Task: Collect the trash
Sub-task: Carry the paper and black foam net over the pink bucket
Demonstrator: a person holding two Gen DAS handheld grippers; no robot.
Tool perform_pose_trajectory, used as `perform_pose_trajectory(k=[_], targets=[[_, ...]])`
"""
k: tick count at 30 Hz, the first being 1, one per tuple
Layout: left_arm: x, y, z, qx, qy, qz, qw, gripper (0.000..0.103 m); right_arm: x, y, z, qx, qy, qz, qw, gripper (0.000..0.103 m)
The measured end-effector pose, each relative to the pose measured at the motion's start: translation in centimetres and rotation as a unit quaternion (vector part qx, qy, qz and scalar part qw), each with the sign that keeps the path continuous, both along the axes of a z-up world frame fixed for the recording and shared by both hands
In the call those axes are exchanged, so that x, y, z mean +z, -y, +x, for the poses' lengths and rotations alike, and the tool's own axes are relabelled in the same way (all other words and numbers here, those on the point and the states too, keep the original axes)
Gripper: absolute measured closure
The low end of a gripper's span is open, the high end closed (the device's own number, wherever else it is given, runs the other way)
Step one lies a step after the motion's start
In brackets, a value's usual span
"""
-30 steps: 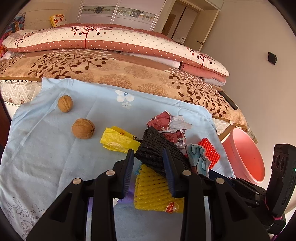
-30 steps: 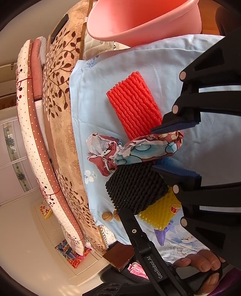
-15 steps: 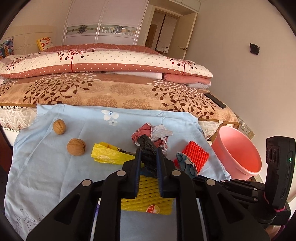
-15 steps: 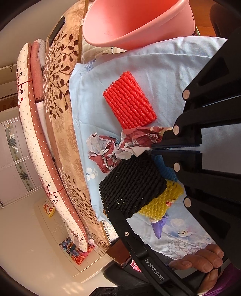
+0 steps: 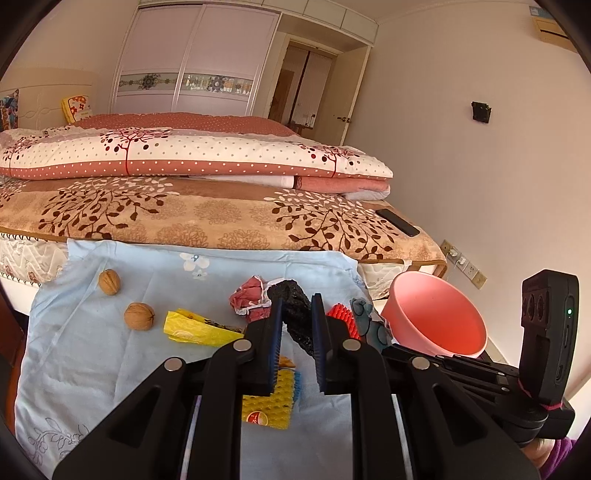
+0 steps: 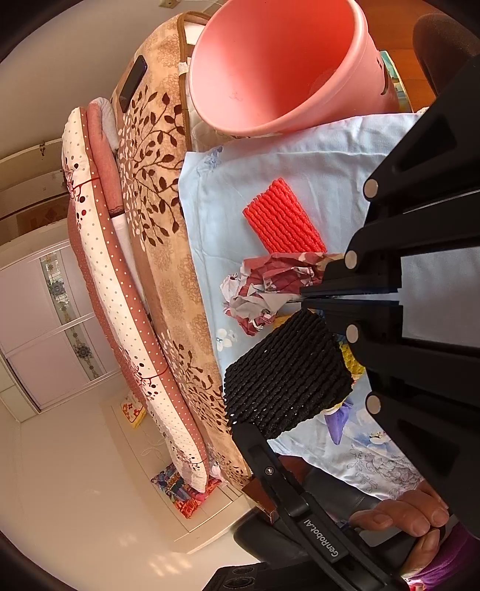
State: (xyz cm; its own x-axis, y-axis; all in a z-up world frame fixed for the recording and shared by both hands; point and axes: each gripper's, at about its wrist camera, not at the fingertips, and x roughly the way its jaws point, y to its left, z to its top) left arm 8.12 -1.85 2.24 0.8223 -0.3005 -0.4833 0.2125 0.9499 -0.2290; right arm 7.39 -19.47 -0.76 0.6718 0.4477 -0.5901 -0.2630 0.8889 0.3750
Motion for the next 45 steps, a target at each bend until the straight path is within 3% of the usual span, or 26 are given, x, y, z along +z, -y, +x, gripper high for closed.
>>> perform_pose_trajectory(k=[12, 28, 45], targets=[[1.6, 4.0, 0.0, -0.039, 0.015, 0.005, 0.9991, 0.088, 1.1, 4.9, -1.4, -0.052, 0.009, 0.013, 0.999, 0.102], [1.8, 13.3, 2.8, -0.127, 0.004, 0.02, 0.9916, 0.088, 0.5, 13.9, -1.2, -0.146, -0.002, 0.031, 0.989, 0.102], [-1.5, 19.6, 6.6, -0.163, -0.036, 0.05, 0.9848, 0.088, -1.5, 17.9, 1.2, -0.188, -0.027, 0.012, 0.982, 0.102]])
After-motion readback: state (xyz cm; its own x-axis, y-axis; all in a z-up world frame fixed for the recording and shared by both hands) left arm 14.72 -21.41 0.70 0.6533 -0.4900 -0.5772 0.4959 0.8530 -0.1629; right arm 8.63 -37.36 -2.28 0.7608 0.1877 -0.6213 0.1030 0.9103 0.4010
